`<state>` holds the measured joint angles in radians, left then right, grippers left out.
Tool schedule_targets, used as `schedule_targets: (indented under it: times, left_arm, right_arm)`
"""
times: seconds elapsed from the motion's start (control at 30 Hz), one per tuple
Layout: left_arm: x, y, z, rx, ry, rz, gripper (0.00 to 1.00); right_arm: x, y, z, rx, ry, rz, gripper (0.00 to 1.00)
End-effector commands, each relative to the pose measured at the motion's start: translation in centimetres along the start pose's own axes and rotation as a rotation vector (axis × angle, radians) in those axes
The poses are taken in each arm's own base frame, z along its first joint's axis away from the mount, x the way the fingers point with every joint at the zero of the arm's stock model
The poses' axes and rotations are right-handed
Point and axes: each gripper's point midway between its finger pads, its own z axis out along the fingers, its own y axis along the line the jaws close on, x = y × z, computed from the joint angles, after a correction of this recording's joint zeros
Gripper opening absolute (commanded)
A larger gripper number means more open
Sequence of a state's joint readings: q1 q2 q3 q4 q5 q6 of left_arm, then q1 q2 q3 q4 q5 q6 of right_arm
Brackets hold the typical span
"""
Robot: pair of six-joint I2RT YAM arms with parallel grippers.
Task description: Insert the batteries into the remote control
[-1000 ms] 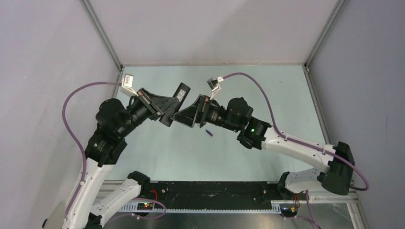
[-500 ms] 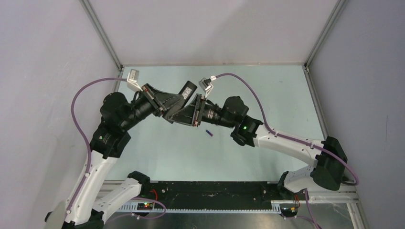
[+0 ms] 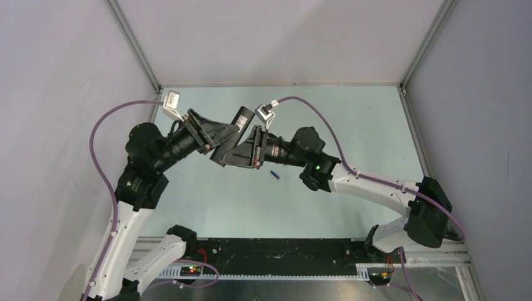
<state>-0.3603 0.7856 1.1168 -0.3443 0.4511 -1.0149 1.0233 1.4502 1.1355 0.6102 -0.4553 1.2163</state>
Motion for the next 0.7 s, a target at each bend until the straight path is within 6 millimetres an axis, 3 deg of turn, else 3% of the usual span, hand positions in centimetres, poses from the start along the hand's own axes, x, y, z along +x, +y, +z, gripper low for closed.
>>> schedule_targets:
  times: [0.0,0.13,0.23,0.4,0.67]
  left_arm:
    - [0.2,-1.4,-0.8,0.071,0.054,0.126,0.58]
    - [1.1,-0.9,-0.4,0.103,0.139,0.176,0.72]
    - [1.6,-0.7,-0.4,0.121,0.175,0.208,0.76]
    - [3.4,-1.1,-1.0,0.218,0.283,0.308,0.73]
    - [4.2,-1.5,-2.3,0.318,0.357,0.393,0.64]
  right_arm:
    - [0.4,2.0,-0.6,-0.043,0.047,-0.079,0.00]
    - [1.8,1.5,-1.3,-0.019,0.134,-0.112,0.00]
    - [3.1,0.9,-1.9,0.001,0.208,-0.144,0.00]
    - [5.0,0.4,-3.2,0.010,0.320,-0.168,0.00]
    - [6.6,0.2,-5.1,-0.013,0.431,-0.263,0.00]
